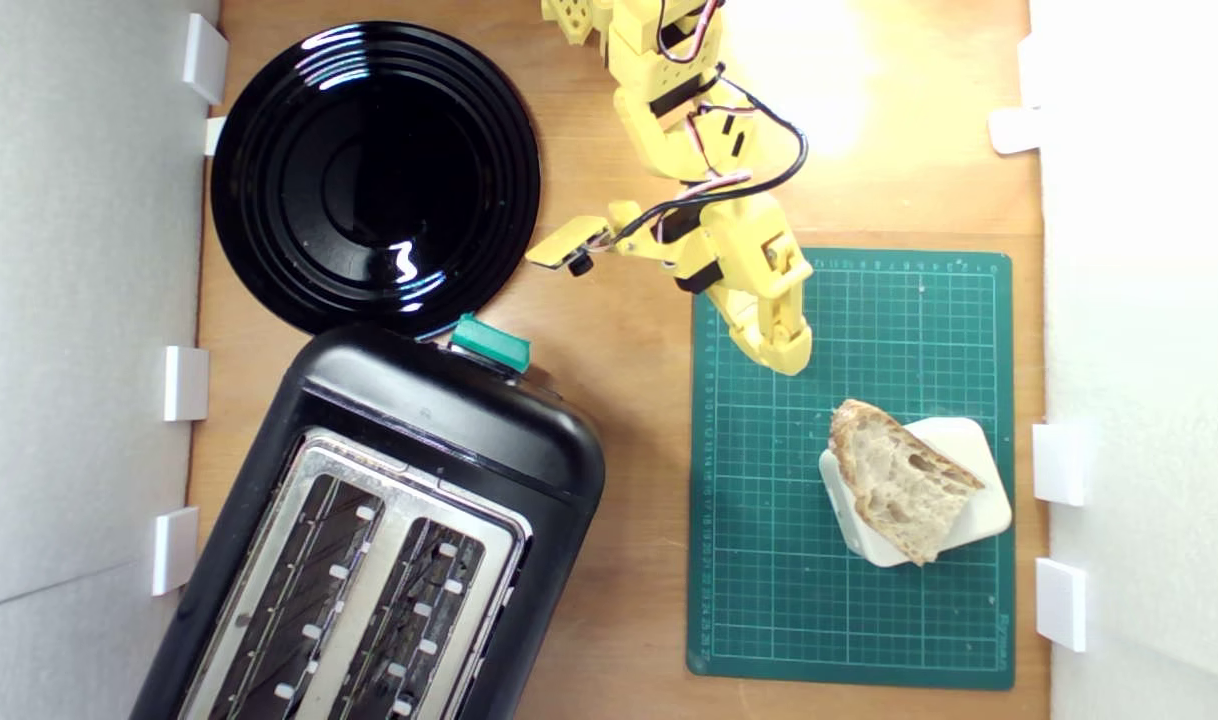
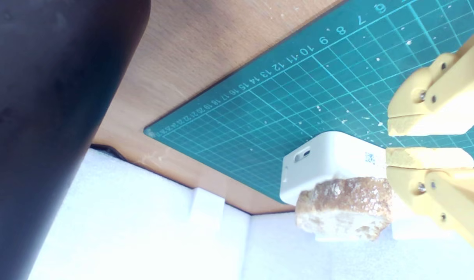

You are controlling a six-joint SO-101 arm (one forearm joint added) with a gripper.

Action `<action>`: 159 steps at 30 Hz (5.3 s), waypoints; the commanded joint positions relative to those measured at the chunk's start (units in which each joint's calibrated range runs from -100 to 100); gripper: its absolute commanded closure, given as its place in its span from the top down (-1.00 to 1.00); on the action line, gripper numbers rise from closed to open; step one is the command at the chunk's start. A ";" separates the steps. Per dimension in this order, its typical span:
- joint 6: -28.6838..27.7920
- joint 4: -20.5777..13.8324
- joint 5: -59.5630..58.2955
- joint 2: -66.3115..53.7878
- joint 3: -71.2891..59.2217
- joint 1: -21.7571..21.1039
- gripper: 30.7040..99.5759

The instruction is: Pick bread and place in toaster

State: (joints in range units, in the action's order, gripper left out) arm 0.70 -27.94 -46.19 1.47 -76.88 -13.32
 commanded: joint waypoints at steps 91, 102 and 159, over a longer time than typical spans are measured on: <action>0.27 0.93 -8.08 21.91 29.81 -8.44 0.77; 0.16 0.93 -8.08 22.57 31.08 -8.44 0.77; -0.20 0.74 27.42 -13.53 30.81 -7.31 -0.28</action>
State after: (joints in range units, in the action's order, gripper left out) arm 0.70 -27.59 -23.39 -0.97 -48.40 -21.37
